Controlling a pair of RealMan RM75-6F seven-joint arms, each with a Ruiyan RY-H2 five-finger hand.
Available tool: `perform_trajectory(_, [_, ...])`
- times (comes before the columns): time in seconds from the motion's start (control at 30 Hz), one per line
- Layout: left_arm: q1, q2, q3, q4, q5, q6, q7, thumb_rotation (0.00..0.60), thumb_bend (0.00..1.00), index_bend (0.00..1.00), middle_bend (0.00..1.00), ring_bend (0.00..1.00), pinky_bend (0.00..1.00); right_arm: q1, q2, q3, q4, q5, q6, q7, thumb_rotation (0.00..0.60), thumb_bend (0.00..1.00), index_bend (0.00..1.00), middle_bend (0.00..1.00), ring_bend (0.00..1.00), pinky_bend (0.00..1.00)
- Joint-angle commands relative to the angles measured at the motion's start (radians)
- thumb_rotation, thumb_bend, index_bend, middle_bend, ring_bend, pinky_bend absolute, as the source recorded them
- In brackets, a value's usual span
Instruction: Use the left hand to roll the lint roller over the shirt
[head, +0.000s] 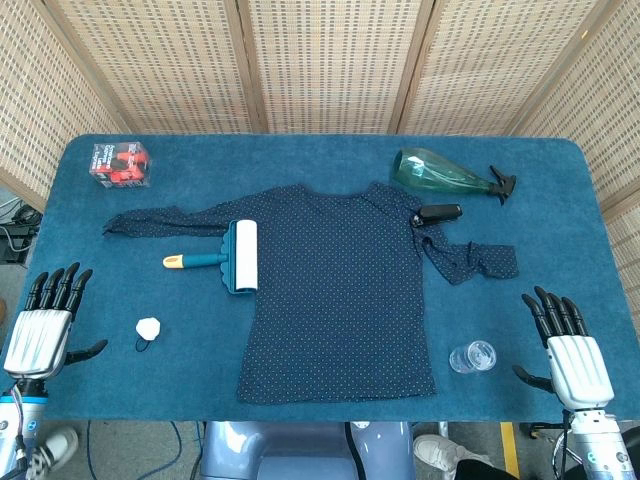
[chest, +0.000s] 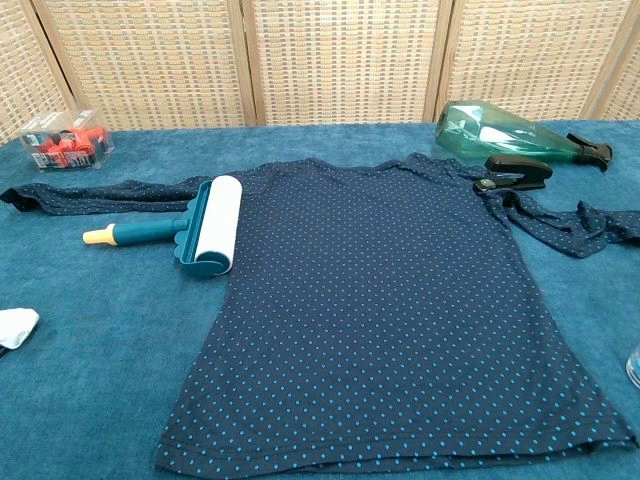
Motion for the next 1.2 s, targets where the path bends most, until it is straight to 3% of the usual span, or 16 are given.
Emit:
perform_trajectory(0.03, [0.001,0.001,0.001,-0.001,0.001,0.001,0.0,0.6,0.0,0.0,0.0,0.0,0.0,-0.001,0.001,0.0,-0.001,-0.001,0.002,0.002,0.6,0.09,0.0,0.0,0.0,0.0])
perform_trajectory(1.2, [0.001,-0.002,0.004,-0.004,0.005,0.001,0.012,0.6,0.0,0.0,0.0,0.0,0.0,-0.002,0.002,-0.006,-0.003,-0.009,0.002,0.003,0.6,0.09,0.0,0.0,0.0,0.0])
